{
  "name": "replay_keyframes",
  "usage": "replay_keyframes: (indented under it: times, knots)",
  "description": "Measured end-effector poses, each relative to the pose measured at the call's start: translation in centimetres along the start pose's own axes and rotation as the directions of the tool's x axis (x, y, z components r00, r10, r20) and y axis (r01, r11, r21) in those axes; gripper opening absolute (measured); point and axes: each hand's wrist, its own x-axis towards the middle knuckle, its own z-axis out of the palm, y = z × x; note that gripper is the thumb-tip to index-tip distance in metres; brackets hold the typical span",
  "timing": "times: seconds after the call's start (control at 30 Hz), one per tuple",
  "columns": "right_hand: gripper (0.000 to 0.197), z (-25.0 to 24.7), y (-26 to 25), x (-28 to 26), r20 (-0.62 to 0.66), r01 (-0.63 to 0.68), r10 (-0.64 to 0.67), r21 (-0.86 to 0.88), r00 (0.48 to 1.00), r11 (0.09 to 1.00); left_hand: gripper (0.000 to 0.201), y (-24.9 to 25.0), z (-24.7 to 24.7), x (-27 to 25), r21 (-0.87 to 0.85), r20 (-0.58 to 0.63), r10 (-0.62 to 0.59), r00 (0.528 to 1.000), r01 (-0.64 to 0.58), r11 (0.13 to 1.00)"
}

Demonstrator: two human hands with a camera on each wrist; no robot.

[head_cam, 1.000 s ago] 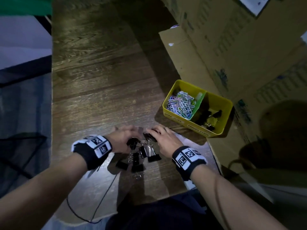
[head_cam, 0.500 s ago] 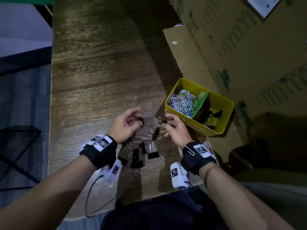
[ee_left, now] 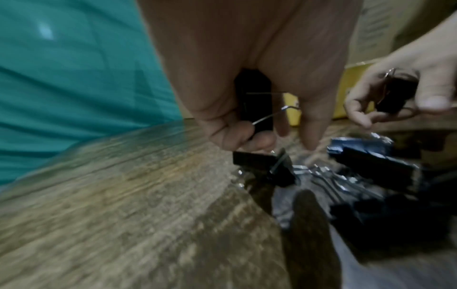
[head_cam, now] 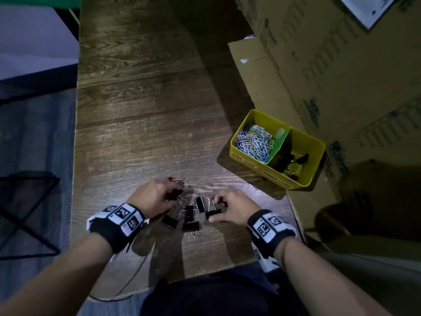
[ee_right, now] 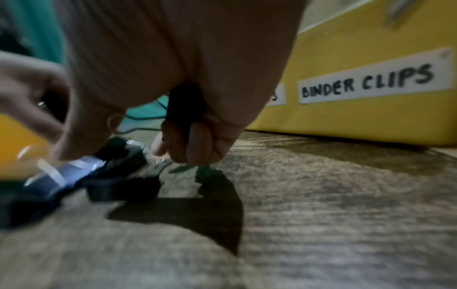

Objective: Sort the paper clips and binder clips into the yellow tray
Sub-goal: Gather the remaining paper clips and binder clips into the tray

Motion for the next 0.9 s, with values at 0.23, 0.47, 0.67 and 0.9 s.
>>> replay_keyframes:
  times: [0.23, 0.47, 0.67, 0.9]
  knots:
    - [0.053, 1.9, -0.6, -0.6, 0.008, 0.045, -0.044, -0.196, 0.999, 0.980, 0.042, 0.4, 2.7, 0.7, 0.097, -0.019, -0.104, 0.994, 0.106, 0.990]
    - [0.036, 0.6, 0.5, -0.8, -0.084, -0.046, 0.040, -0.077, 0.996, 0.996, 0.016, -0.4, 1.5, 1.6, -0.165, -0.203, -0.189, 0.961, 0.157, 0.974]
    - [0.011, -3.8, 1.0, -4.1, -0.350, 0.112, 0.117, 0.568, 0.929, 0.815, 0.014, 2.7, -3.0, 2.6, -0.919, 0.002, -0.367, 0.930, 0.146, 0.366]
    - [0.029, -9.2, 1.0, -5.0, -0.516, 0.253, 0.523, 0.833, 0.678, 0.493, 0.007, 15.1, -6.2, 7.8, -0.970, 0.205, -0.078, 0.976, 0.213, 0.114]
